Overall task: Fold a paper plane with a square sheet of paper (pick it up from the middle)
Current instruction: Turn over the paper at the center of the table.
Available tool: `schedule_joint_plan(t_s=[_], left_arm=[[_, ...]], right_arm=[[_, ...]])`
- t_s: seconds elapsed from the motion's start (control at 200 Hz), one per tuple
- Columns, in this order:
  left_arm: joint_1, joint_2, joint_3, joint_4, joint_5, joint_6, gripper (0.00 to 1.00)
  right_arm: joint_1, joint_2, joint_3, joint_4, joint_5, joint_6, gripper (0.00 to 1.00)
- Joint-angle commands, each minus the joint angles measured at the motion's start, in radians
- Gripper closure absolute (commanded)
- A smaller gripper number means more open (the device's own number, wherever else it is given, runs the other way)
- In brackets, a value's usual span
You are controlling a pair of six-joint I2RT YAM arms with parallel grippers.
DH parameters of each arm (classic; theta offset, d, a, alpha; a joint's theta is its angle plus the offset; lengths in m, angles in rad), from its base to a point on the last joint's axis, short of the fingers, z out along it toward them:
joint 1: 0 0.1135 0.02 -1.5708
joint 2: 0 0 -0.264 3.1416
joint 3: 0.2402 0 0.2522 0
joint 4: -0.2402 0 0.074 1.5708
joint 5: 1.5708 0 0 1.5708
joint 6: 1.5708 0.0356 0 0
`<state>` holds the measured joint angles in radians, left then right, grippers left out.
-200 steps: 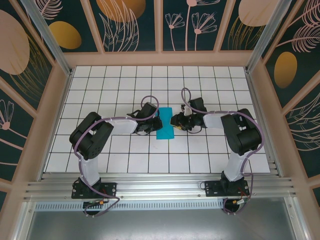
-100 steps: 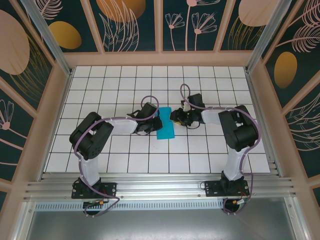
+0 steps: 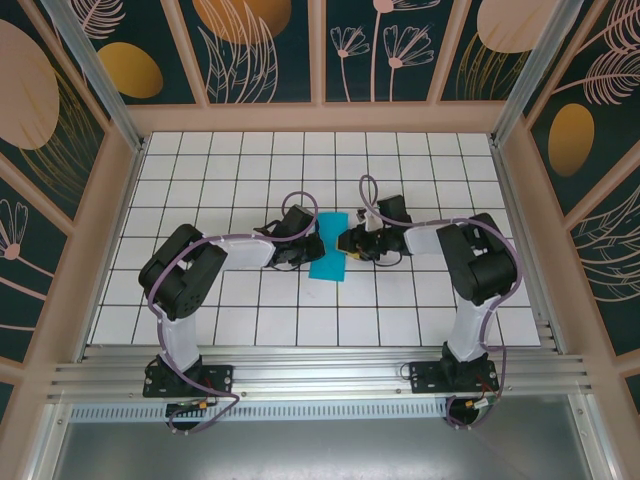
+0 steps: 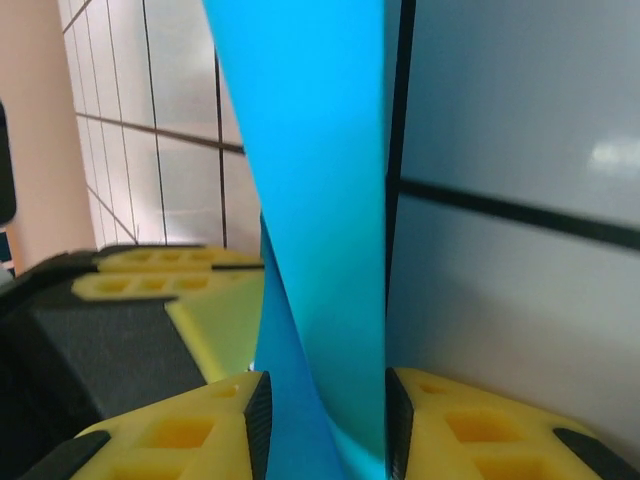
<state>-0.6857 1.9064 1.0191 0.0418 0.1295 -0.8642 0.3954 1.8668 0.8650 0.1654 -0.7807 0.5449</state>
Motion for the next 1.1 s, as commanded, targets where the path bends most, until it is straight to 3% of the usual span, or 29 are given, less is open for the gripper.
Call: schedule_joint_plan(t_s=[0.0, 0.29, 0.395, 0.5, 0.881, 1.096], left_arm=[[0.005, -0.006, -0.019, -0.041, -0.024, 0.008, 0.85], [0.005, -0.021, -0.023, -0.052, -0.031, 0.008, 0.85], [0.005, -0.019, -0.022, -0.054, -0.031, 0.01, 0.84], [0.005, -0.012, -0.016, -0.059, -0.029, 0.012, 0.84], [0.005, 0.008, -0.006, -0.049, -0.017, 0.014, 0.85], [0.005, 0.005, -0.011, -0.038, -0.008, 0.014, 0.84]], right_arm=[[0.007, -0.042, -0.029, 0.049, -0.068, -0.03, 0.62], [0.003, -0.048, -0.067, 0.082, -0.024, -0.031, 0.59], [-0.015, -0.07, -0.124, 0.2, -0.057, 0.035, 0.53], [-0.019, -0.086, -0.15, 0.264, -0.058, 0.067, 0.39], [-0.005, -0.104, -0.164, 0.265, -0.119, 0.026, 0.4], [0.02, -0.087, -0.142, 0.24, -0.074, 0.01, 0.43]])
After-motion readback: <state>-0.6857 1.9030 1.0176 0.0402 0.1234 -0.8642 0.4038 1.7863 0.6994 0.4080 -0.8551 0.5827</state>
